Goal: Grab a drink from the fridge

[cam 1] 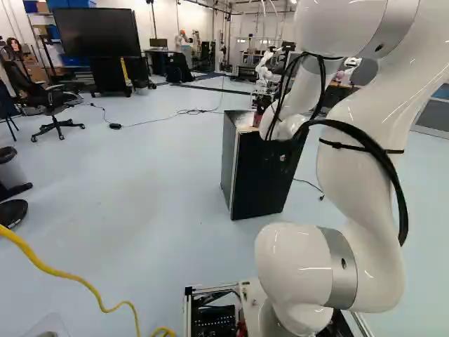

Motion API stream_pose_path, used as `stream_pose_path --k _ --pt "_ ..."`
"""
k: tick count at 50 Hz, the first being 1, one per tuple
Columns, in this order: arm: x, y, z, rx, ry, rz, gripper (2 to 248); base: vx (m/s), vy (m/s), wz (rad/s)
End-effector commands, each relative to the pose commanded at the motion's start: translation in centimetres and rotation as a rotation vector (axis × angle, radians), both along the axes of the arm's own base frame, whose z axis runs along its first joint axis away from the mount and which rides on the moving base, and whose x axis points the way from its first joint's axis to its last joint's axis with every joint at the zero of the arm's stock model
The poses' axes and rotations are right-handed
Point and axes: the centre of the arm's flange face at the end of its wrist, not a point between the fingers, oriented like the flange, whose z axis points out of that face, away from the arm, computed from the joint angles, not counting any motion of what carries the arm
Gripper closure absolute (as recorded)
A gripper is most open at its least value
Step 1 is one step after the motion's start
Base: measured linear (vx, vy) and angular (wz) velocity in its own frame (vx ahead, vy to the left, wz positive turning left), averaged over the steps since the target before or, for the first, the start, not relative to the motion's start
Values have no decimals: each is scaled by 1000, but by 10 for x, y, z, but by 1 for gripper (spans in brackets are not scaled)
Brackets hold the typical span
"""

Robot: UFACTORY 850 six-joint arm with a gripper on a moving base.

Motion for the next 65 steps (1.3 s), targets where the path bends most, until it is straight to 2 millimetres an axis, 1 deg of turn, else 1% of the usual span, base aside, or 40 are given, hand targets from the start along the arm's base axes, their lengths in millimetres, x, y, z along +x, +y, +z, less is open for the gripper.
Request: stream_pose_path --k 35,65 --pt "33 13 15 -8 -218 50 3 0 0 0" --pt "83 14 10 -5 -265 55 3 0 0 0"
